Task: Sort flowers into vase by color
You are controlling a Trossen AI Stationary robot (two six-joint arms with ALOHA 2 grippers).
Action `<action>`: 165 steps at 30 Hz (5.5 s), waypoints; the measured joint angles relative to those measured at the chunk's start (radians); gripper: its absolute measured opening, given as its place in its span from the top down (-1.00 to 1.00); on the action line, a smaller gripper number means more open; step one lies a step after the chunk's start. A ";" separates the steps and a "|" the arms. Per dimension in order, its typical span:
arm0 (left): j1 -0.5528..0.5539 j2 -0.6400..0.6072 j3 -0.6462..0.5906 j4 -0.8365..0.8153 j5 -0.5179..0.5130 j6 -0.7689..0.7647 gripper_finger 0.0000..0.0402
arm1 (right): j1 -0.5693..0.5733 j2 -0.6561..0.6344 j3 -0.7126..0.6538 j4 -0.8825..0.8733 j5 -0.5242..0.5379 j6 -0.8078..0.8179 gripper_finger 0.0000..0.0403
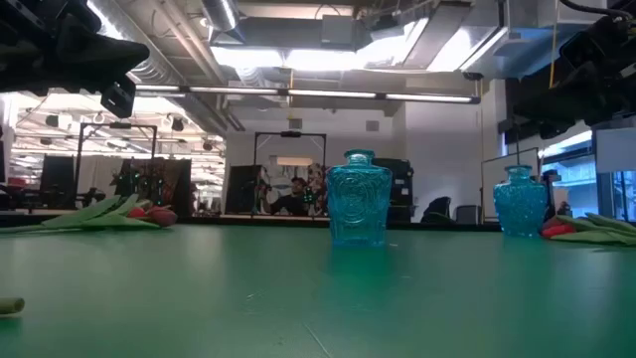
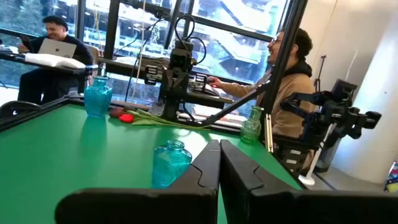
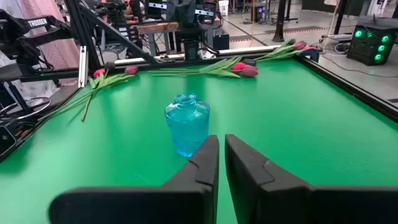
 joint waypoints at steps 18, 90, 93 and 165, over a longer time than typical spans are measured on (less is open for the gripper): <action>0.000 0.000 0.000 0.000 0.000 0.000 1.00 | 0.000 0.000 0.000 0.000 0.000 0.000 0.85; 0.001 0.000 0.000 0.348 0.010 0.153 1.00 | 0.000 0.000 0.000 0.000 0.000 0.000 0.85; 0.001 0.000 0.000 0.444 0.011 0.215 1.00 | 0.000 0.000 0.000 0.000 0.000 0.000 0.85; 0.138 0.340 0.288 -0.386 -0.943 -0.198 1.00 | 0.000 0.000 0.000 -0.008 0.000 0.000 0.85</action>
